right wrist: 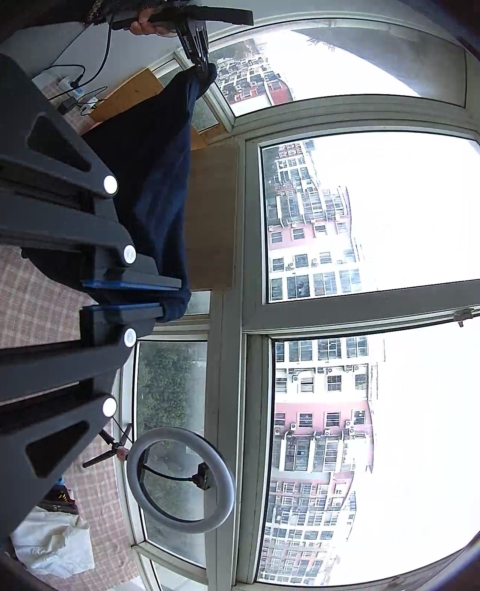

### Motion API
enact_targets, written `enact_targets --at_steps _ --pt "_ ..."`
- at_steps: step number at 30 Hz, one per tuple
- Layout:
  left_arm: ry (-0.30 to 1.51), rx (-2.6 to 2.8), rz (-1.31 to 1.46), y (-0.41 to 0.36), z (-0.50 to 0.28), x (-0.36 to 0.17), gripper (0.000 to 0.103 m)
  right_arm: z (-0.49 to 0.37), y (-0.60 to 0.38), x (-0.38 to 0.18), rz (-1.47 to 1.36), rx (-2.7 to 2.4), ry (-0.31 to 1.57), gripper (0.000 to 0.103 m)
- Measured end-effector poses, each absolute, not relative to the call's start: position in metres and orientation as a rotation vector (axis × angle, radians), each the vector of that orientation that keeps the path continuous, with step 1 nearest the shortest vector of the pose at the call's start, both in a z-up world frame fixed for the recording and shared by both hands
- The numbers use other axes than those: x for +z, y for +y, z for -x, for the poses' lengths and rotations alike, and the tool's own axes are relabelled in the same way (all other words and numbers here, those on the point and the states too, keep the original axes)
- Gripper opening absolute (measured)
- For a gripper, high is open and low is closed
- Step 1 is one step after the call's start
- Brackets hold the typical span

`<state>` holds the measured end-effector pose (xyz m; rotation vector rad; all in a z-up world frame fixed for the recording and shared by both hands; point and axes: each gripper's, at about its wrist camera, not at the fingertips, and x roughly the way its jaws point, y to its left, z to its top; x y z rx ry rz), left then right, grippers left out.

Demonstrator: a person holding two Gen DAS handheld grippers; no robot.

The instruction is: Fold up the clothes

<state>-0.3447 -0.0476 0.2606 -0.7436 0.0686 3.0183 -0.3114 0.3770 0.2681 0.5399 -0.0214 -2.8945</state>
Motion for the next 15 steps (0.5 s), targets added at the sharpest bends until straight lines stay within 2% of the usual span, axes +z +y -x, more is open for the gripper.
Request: enact_targets --at_steps 2,5,8,10,12,15 --pt "0.071 3.063 0.626 -0.045 0.344 0.32 0.009 0.3 0.38 0.31 -0.41 -2.959 0.039 0.005" --pt "0.093 3.077 0.551 -0.047 0.312 0.337 0.009 0.267 0.384 0.353 -0.282 -2.983 0.068 0.005" --pt "0.116 3.088 0.476 -0.049 0.28 0.353 0.01 0.229 0.388 0.361 -0.222 -2.97 0.095 0.005" --pt "0.117 3.072 0.51 -0.052 0.259 0.328 0.007 0.204 0.394 0.341 -0.259 -2.919 0.09 0.005" --pt "0.165 3.058 0.596 -0.055 0.244 0.282 0.006 0.183 0.398 0.304 -0.346 -2.849 0.04 0.005" --pt "0.145 2.945 0.849 -0.059 0.221 0.173 0.003 0.166 0.403 0.198 -0.642 -2.708 -0.05 0.005"
